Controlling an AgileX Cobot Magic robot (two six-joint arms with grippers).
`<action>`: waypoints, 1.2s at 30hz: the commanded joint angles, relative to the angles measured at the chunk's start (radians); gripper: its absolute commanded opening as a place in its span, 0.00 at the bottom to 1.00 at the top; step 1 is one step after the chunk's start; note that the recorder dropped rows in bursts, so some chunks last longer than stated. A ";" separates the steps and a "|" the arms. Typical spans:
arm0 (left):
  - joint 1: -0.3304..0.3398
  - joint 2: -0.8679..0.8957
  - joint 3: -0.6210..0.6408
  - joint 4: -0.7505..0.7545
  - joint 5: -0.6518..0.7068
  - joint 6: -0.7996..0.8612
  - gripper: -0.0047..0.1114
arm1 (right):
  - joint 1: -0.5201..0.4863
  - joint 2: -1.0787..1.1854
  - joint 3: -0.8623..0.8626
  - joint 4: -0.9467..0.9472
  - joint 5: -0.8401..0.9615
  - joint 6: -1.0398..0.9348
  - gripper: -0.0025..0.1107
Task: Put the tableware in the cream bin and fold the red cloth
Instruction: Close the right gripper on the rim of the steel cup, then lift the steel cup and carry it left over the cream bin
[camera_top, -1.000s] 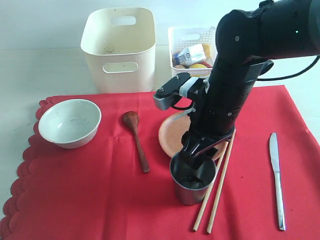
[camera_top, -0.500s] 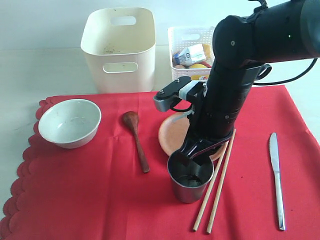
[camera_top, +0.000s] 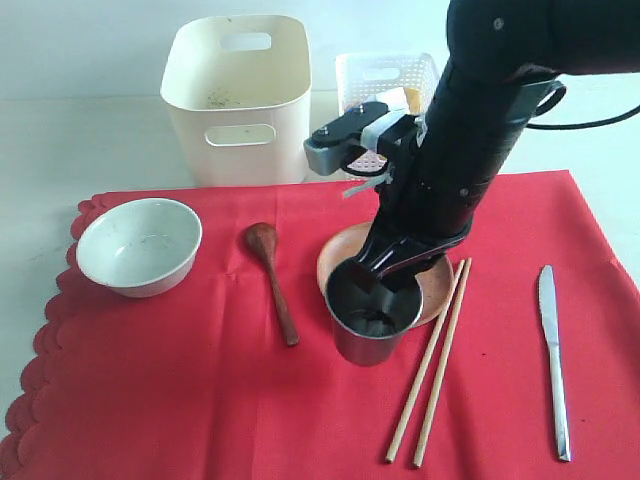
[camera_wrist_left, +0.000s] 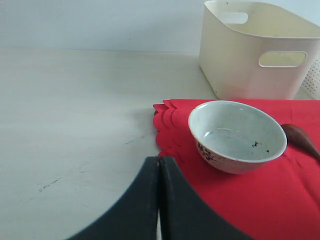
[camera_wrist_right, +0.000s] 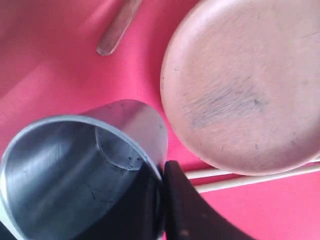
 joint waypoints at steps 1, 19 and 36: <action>0.002 -0.005 0.002 -0.006 -0.009 -0.005 0.04 | 0.002 -0.068 -0.008 -0.002 -0.048 0.001 0.02; 0.002 -0.005 0.002 -0.006 -0.009 -0.005 0.04 | 0.002 0.009 -0.398 -0.008 -0.148 0.099 0.02; 0.002 -0.005 0.002 -0.006 -0.009 -0.005 0.04 | -0.009 0.287 -0.798 -0.168 -0.149 0.237 0.02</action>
